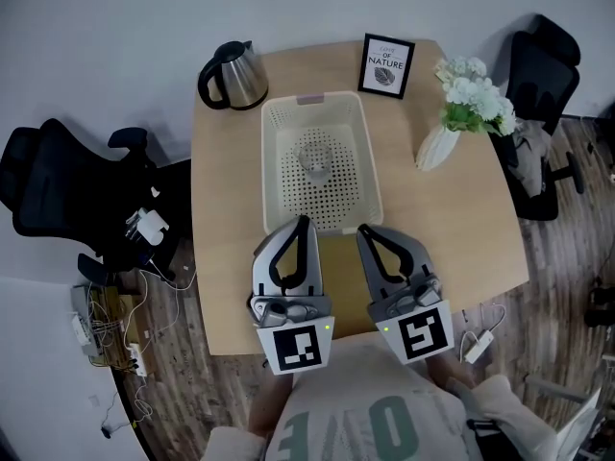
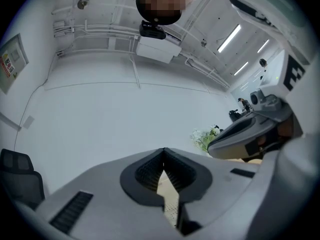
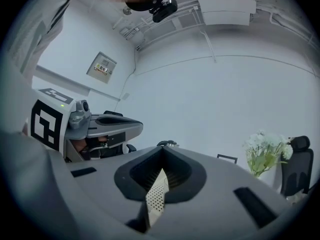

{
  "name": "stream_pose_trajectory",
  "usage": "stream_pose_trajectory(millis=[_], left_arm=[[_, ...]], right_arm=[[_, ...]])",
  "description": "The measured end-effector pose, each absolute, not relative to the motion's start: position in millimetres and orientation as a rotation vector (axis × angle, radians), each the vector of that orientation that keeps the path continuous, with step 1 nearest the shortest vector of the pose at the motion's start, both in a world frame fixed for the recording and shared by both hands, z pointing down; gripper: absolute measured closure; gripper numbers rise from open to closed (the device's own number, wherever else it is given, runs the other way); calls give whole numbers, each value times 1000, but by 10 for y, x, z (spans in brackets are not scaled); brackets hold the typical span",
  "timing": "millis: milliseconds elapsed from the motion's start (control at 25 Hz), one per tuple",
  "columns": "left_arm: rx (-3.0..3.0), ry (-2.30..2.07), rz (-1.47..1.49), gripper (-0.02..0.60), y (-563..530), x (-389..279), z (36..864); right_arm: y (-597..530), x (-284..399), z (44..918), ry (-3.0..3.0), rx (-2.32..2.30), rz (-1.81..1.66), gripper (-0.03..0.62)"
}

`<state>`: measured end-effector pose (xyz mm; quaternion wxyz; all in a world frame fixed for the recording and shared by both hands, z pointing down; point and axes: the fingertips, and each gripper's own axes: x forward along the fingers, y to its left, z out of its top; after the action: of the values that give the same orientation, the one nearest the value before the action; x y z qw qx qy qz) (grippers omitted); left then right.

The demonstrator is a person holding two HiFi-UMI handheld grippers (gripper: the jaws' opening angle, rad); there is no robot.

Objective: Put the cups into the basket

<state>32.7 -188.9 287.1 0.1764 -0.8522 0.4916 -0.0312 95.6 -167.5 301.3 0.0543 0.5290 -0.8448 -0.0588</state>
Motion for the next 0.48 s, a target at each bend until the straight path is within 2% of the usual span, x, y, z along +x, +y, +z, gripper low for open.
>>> stream_pose_trajectory(millis=[480], left_arm=[[-2405, 1390, -98, 574, -1838, 346, 2859]], right_arm=[[-1651, 1004, 3061, -2560, 1598, -175, 595]])
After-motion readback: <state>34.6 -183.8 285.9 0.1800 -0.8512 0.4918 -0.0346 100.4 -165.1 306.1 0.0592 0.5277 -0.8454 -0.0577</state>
